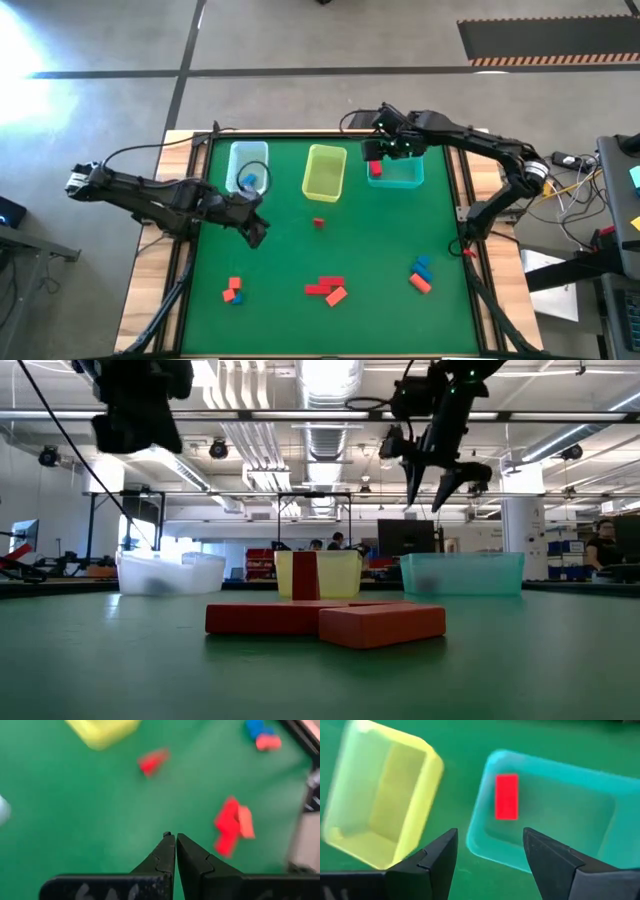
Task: Sort & place blocks by color
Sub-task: Put the orange block into the yellow bin
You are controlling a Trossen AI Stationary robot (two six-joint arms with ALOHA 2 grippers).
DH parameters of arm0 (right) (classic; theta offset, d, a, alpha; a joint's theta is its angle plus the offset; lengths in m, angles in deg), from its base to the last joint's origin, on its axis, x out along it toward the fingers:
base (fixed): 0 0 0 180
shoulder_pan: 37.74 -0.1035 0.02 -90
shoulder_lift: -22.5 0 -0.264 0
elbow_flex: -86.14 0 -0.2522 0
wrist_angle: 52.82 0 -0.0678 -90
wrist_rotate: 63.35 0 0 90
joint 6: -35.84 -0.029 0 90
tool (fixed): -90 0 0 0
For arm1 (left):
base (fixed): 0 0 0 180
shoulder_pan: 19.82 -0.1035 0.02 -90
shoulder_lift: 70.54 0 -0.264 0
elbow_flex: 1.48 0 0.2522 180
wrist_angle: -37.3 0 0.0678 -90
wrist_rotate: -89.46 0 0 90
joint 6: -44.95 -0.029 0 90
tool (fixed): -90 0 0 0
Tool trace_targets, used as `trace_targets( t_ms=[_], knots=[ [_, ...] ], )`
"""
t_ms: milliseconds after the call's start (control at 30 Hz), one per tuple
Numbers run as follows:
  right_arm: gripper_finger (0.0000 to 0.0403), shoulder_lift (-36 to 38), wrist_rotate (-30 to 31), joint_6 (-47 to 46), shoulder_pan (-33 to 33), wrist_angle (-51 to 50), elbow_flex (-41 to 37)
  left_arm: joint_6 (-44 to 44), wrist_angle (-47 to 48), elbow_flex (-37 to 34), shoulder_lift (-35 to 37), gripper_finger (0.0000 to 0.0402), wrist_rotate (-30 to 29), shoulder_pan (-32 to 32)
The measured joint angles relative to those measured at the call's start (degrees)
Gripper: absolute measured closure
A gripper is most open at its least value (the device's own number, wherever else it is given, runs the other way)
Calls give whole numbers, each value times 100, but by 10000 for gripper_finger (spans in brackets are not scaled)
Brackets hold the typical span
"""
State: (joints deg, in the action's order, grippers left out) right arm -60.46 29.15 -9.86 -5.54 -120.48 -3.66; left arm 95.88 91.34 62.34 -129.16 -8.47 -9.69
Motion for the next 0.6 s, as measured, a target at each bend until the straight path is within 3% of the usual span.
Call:
trace_targets(
  t_ms=[133, 233, 600],
  knots=[
    [193, 166, 236, 155, -76, 137, -9, 933, 440, -62, -291, 402, 1466, 38],
    [193, 194, 294, 327, -82, 321, -10, 1447, 853, -87, -562, 402, 2173, 234],
    [193, 184, 355, 732, -95, 495, -14, 3787, 1631, -100, -1290, 401, 2545, 1201]
  ],
)
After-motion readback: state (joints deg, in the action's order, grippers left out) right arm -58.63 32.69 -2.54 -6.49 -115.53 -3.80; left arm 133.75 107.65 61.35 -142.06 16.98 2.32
